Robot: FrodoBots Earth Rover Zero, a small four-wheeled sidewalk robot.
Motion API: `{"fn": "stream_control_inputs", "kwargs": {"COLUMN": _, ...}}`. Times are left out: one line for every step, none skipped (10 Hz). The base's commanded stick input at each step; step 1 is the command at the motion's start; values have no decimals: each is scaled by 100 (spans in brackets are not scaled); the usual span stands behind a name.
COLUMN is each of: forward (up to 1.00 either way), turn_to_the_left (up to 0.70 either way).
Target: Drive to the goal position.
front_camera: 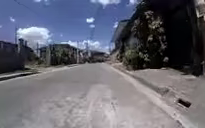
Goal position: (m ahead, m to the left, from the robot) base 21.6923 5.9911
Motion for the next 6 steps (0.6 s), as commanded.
{"fn": "stream_control_inputs", "kwargs": {"forward": 100, "turn_to_the_left": 0}}
{"fn": "stream_control_inputs", "kwargs": {"forward": 100, "turn_to_the_left": 0}}
{"fn": "stream_control_inputs", "kwargs": {"forward": 100, "turn_to_the_left": 0}}
{"fn": "stream_control_inputs", "kwargs": {"forward": 100, "turn_to_the_left": 0}}
{"fn": "stream_control_inputs", "kwargs": {"forward": 100, "turn_to_the_left": -24}}
{"fn": "stream_control_inputs", "kwargs": {"forward": 100, "turn_to_the_left": -40}}
